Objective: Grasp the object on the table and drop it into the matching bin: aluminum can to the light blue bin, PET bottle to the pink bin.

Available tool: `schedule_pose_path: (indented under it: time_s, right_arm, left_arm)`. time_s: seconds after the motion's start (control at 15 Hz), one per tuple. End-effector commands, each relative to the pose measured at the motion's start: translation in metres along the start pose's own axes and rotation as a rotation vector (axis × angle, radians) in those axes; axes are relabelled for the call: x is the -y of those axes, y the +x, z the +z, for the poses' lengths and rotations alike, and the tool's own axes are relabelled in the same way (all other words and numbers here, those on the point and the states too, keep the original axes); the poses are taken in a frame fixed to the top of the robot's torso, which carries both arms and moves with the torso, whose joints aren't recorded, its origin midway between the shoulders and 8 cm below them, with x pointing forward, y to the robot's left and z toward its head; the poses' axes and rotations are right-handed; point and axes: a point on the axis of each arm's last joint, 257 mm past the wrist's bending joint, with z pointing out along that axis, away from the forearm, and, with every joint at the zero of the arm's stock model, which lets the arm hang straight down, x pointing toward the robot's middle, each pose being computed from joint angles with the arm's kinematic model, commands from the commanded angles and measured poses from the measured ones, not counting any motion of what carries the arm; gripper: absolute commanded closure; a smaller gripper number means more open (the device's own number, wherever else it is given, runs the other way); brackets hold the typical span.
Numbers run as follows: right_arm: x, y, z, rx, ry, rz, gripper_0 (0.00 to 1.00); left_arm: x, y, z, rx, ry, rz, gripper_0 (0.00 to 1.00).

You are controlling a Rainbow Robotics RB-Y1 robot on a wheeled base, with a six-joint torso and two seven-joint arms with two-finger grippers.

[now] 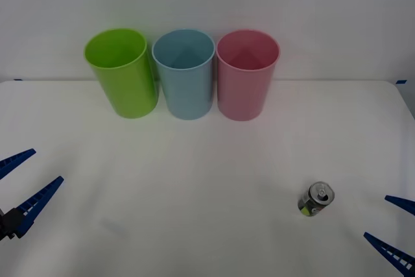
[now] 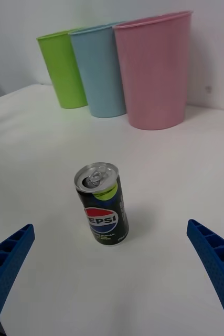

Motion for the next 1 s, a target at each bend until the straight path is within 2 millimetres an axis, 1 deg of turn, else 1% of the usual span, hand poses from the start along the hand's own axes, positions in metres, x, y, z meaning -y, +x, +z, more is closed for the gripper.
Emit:
schedule_pose_path:
  time_s: [0.07,0.33,0.47,0.73,1.0]
  right_arm:
    - [-0.007,0.015,0.004,-0.014,-0.018,0.017,0.0]
    - [-0.011,0.029,0.014,-0.033,-0.037,0.013,0.0]
    - [-0.009,0.037,0.022,-0.044,-0.043,0.014,0.0]
    - [-0.01,0.052,0.05,-0.039,-0.064,0.037,0.0]
    - [-0.006,0.056,0.074,-0.019,-0.033,0.032,0.0]
  left_arm:
    - [0.0,0.0,0.0,0.0,0.0,0.0,0.0]
    - [0.0,0.0,0.0,0.0,0.0,0.0,0.0]
    - [0.0,0.0,0.0,0.0,0.0,0.0,0.0]
    - [0.0,0.0,0.0,0.0,0.0,0.0,0.0]
    - [0.0,0.0,0.0,0.0,0.0,0.0,0.0]
